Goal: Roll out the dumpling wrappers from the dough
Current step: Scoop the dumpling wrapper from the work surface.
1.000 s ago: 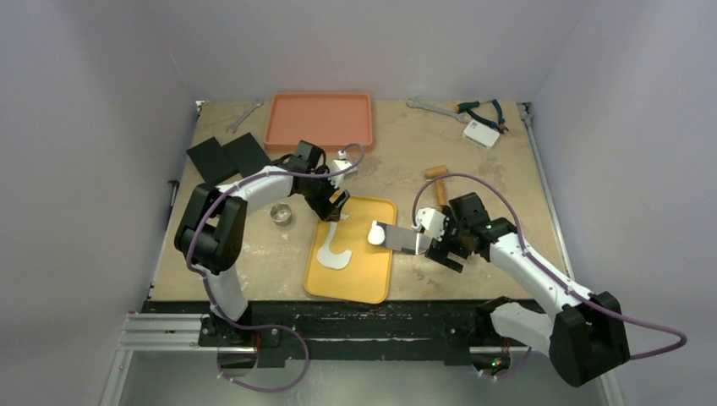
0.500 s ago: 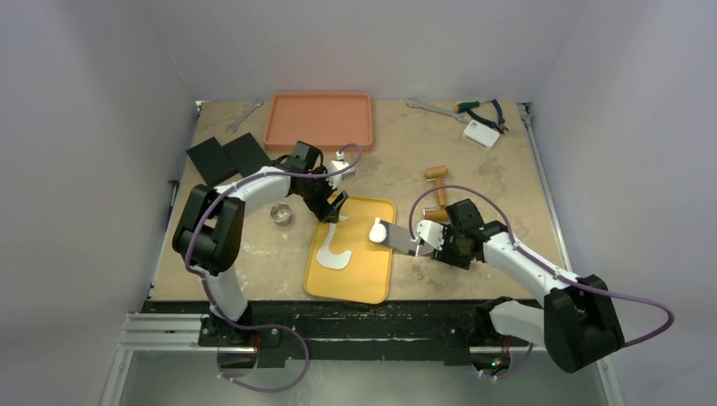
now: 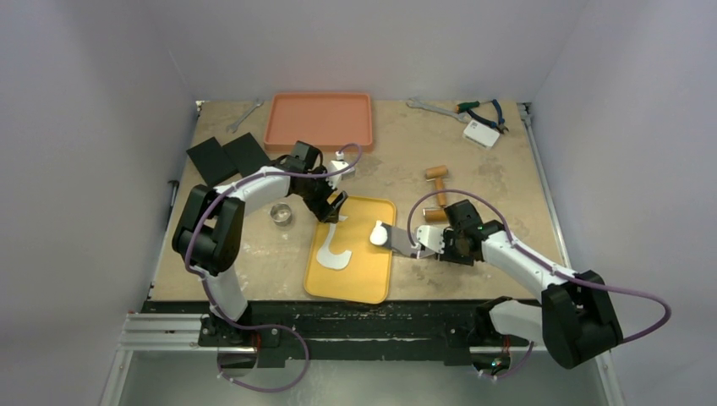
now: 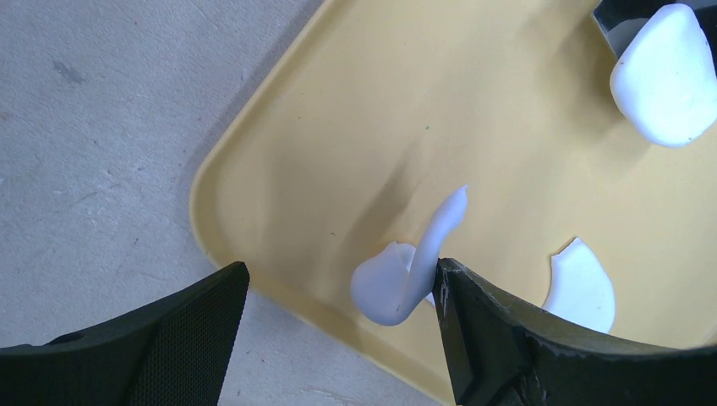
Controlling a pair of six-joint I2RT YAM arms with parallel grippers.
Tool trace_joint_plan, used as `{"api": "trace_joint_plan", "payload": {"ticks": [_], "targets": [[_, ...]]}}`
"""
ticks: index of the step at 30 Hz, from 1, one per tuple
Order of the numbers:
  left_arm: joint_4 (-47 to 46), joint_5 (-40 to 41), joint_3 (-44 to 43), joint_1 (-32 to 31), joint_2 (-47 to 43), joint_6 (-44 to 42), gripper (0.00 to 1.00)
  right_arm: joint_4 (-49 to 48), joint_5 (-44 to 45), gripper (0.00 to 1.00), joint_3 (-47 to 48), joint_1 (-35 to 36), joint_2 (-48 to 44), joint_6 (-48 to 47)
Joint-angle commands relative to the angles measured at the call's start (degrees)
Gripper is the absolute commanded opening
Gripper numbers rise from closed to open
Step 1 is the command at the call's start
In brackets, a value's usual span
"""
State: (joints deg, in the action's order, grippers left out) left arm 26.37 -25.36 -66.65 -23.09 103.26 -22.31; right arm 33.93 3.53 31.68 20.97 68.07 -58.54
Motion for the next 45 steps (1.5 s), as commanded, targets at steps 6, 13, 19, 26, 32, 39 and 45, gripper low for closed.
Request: {"api": "trace_joint_plan", "payload": {"ticks": [6,13,19,26,32,39,45], "targets": [[1.3,-1.4,0.6,1.8,-3.0,-3.0,0.79,5.4,-1.0,0.0,2.9,0.0,-3.9,-3.0],[2.5,-0.9,1.3,3.0,-4.5,-4.3,0.79,3.9,-6.0,0.0,10.6,0.0,-5.4,0.0],[3.2,-0.3,1.8,4.4,-6.2,-4.8,0.79,0.7,-7.6,0.0,15.5,-0.1,-3.5,2.4],[2.9,-1.0,2.2,5.2,-6.4,-4.6,0.8,1.9,-10.2,0.0,16.5,0.0,-2.0,0.7],[2.6,-1.6,1.9,5.3,-5.7,-4.4,0.79,1.6,-10.3,0.0,15.5,0.0,-4.4,1.3],[2.5,-1.5,2.2,5.3,-5.5,-4.3,0.79,-0.8,-12.7,0.0,18.8,-0.1,-3.7,4.5],[2.5,-1.2,2.7,5.7,-5.8,-4.4,0.8,-5.7,-14.7,0.0,23.7,-0.5,0.6,8.7]]}}
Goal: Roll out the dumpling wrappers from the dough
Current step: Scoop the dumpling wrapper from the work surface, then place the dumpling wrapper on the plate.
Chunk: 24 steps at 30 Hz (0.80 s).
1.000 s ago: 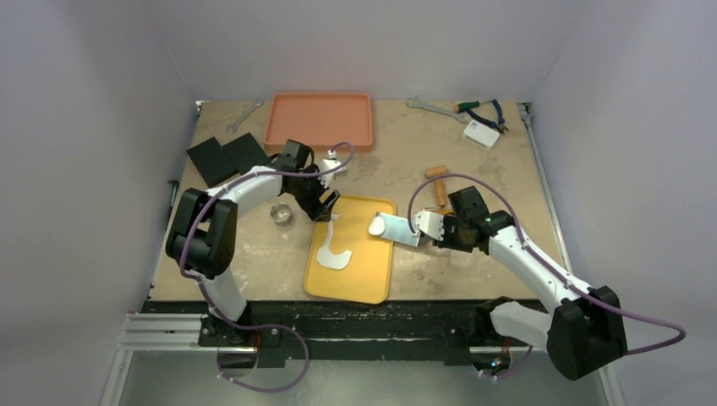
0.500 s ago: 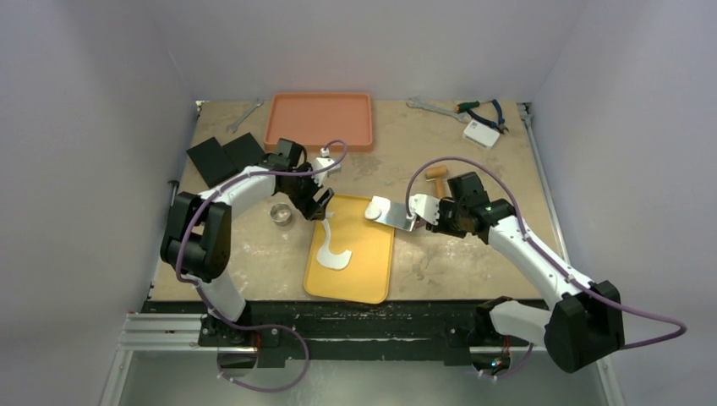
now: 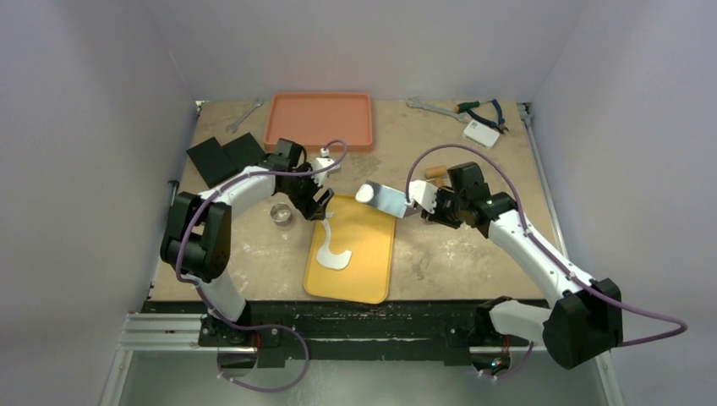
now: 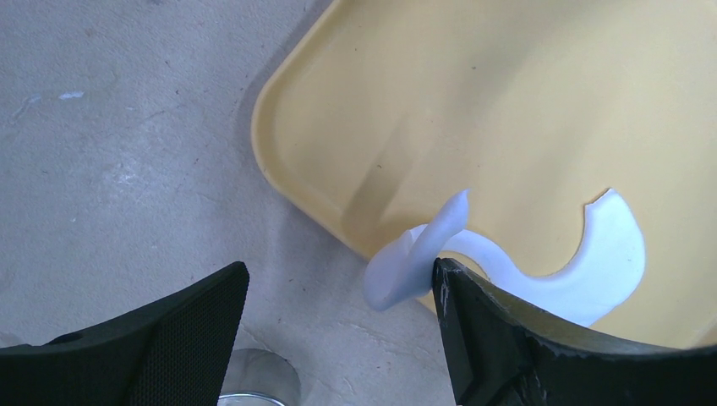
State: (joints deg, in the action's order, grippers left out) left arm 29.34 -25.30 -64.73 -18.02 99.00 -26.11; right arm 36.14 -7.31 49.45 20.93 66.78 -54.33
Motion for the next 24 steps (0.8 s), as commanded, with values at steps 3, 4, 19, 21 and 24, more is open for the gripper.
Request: {"api": "trace_joint_plan", "payload": {"ticks": [3,4,19,21,24], "targets": [[-0.4,-1.3,0.9,1.0,-1.7,-0.7,0.79,-11.3,-3.0,0.0,8.9,-0.8,4.9,7.2],[-0.4,-1.3,1.0,1.1,-1.8,-0.8,0.79,-13.0,-2.0,0.0,10.0,-0.8,6.3,8.1],[-0.1,-1.7,0.4,2.3,-0.3,-0.2,0.79,-30.1,28.5,0.0,47.1,4.0,45.0,0.3],[0.2,-1.7,0.4,2.4,-0.1,-0.2,0.79,-33.4,34.1,0.0,51.6,4.9,50.4,-2.5],[0.7,-1.6,0.2,2.5,0.5,-0.3,0.8,-38.6,37.6,0.0,55.8,6.2,54.4,-7.7]]}}
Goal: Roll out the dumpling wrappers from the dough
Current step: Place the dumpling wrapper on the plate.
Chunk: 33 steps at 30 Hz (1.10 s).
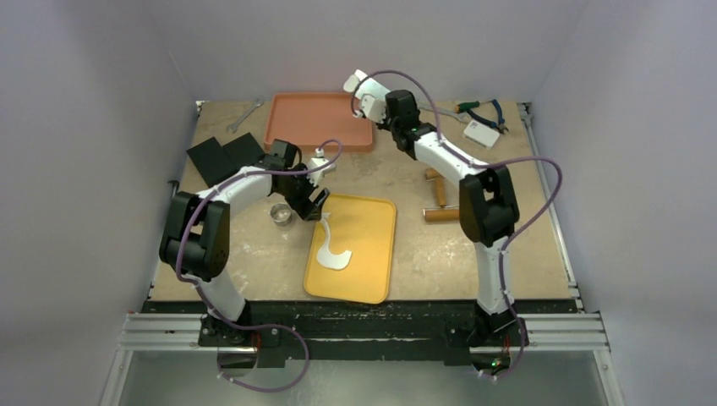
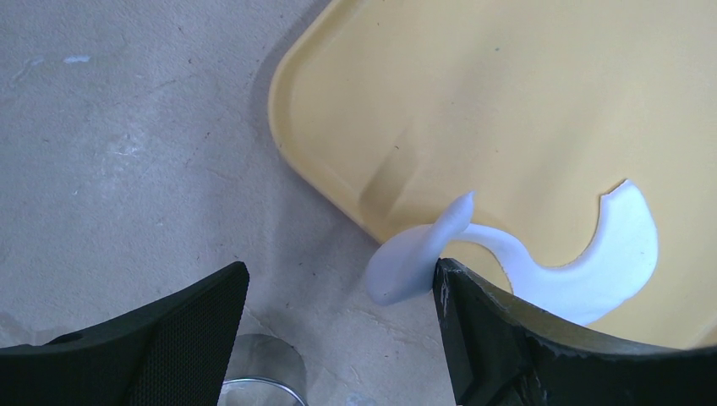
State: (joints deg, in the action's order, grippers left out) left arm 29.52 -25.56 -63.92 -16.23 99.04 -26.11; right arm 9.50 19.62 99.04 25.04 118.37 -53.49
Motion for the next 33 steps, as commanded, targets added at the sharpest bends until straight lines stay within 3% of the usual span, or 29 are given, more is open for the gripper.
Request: {"api": "trace_joint_plan", "payload": {"ticks": [1,8,16,21,27,33], "targets": [[0.7,-1.3,-0.6,0.8,0.9,-0.3,0.8,-15.4,12.3,0.0,6.1,2.8,3.7,-11.9],[1.8,-2.1,-2.1,0.9,2.7,-0.1,0.79,-43.2,17.3,0.0,-3.4,7.6,7.2,-39.5],[1.5,-2.0,-1.8,1.1,2.9,-0.3,0.79,-56.9,13.5,0.0,-15.1,8.6,5.1,-62.6],[1.4,-2.3,-1.9,1.1,2.9,-0.2,0.79,-57.4,15.3,0.0,-13.4,9.0,4.9,-59.9],[1.5,-2.2,-1.9,1.1,2.9,-0.1,0.8,-44.2,16.9,0.0,-4.9,8.5,2.3,-41.6],[1.9,-2.0,-2.0,1.2,2.9,-0.5,0.8,-33.9,16.3,0.0,-2.6,8.5,0.5,-32.9]]}}
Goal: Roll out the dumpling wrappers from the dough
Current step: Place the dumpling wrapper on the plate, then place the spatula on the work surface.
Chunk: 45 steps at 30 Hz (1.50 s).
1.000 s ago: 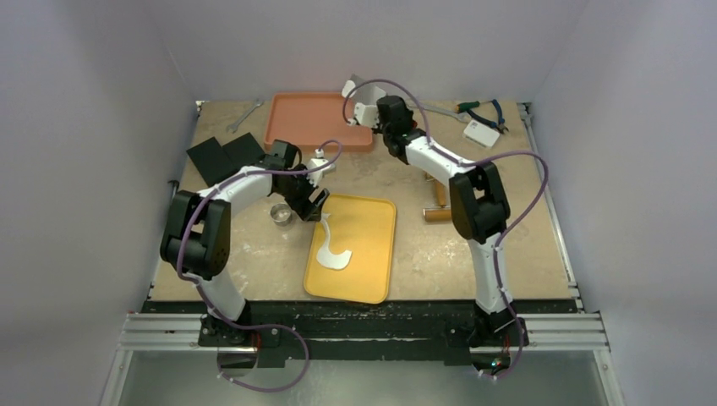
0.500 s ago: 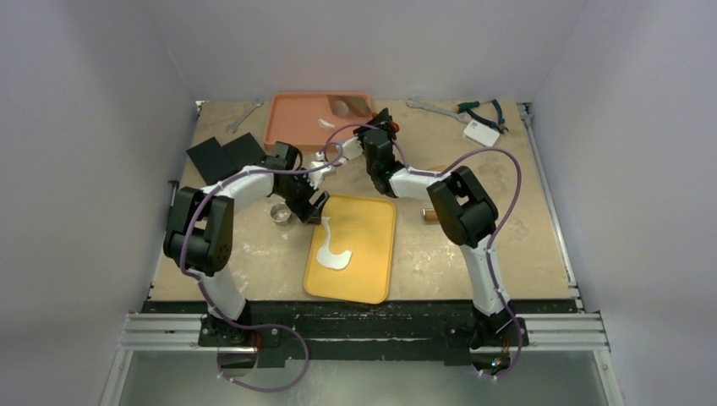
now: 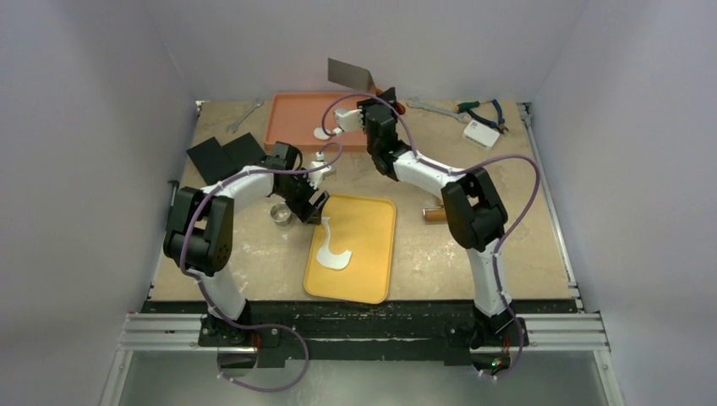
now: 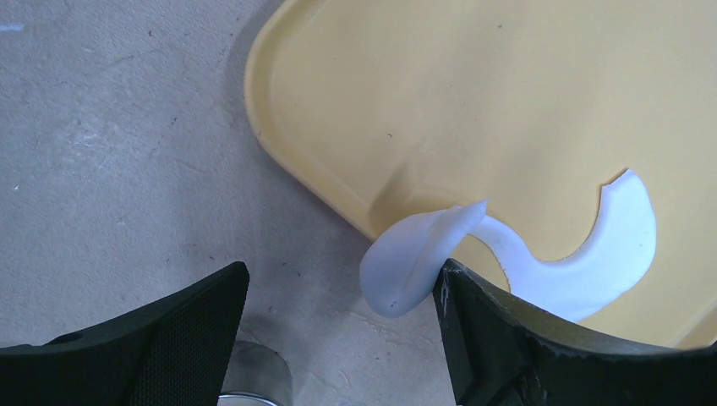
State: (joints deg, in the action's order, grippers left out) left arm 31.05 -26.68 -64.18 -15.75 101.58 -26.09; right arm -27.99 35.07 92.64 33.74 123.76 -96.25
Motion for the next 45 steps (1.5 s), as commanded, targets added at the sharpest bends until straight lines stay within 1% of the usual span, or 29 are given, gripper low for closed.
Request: {"api": "trace_joint_plan", "payload": {"ticks": [1,4,6,8,12,14,18,19,22,24,27,29,31,35,38,40,43,45], "targets": [[0.5,-0.6,-1.9,0.8,0.3,-0.6,0.79,5.0,0.9,0.0,4.4,-0.3,-5.2,11.9],[1.3,-0.2,-2.8,1.1,0.4,-0.9,0.79,11.7,-0.1,0.0,6.9,-0.9,-6.7,21.5],[1.6,-0.3,-3.2,1.1,0.6,-1.0,0.8,17.2,-1.6,0.0,8.2,-2.0,-8.6,29.7],[1.5,-0.9,-3.4,1.1,0.6,-1.1,0.8,24.9,-4.5,0.0,9.3,-2.8,-11.0,39.2],[1.2,-2.4,-4.2,1.1,0.4,-1.1,0.82,36.6,-10.0,0.0,6.9,-3.1,-17.5,53.2],[1.3,-3.1,-4.6,1.1,0.0,-1.4,0.82,43.2,-10.9,0.0,6.6,-3.1,-19.3,61.0],[1.4,-4.6,-4.4,1.1,-1.2,-1.8,0.83,59.2,-13.7,0.0,6.5,-3.2,-22.4,76.8],[1.1,-4.6,-4.1,1.1,-1.5,-1.8,0.83,62.0,-16.6,0.0,5.6,-2.9,-23.8,81.0],[-0.1,-3.7,-3.0,1.1,-2.0,-1.1,0.83,67.8,-22.8,0.0,0.4,-1.3,-28.5,87.4],[-1.3,-2.7,-2.3,1.1,-2.2,-0.2,0.83,70.5,-24.1,0.0,-3.7,1.4,-31.7,88.9],[-4.0,-0.5,-1.2,1.1,-2.7,1.8,0.83,76.7,-22.8,0.0,-7.0,5.6,-35.2,90.9],[-5.2,-0.2,-0.7,1.1,-2.8,2.8,0.83,80.1,-23.9,0.0,-8.7,6.3,-37.8,91.7],[-6.7,0.7,-0.4,1.2,-2.8,4.3,0.83,82.2,-24.7,0.0,-10.7,6.5,-40.1,89.7],[-7.5,1.3,-0.7,1.2,-2.2,6.2,0.83,82.9,-26.5,0.0,-16.3,7.0,-45.7,80.7],[-7.2,-0.2,-0.9,1.2,-2.2,6.6,0.83,84.5,-24.2,0.0,-19.1,7.1,-48.2,75.2],[-6.9,-1.8,-0.7,1.2,-2.3,6.4,0.83,83.7,-21.2,0.0,-20.9,7.1,-49.1,74.7],[-6.5,-3.6,-0.2,1.2,-2.1,6.9,0.83,81.6,-24.7,0.0,-22.7,7.0,-48.7,78.2],[-6.6,-3.7,0.7,1.2,-2.3,7.2,0.83,79.7,-25.0,0.0,-24.8,7.0,-46.9,79.7]]}}
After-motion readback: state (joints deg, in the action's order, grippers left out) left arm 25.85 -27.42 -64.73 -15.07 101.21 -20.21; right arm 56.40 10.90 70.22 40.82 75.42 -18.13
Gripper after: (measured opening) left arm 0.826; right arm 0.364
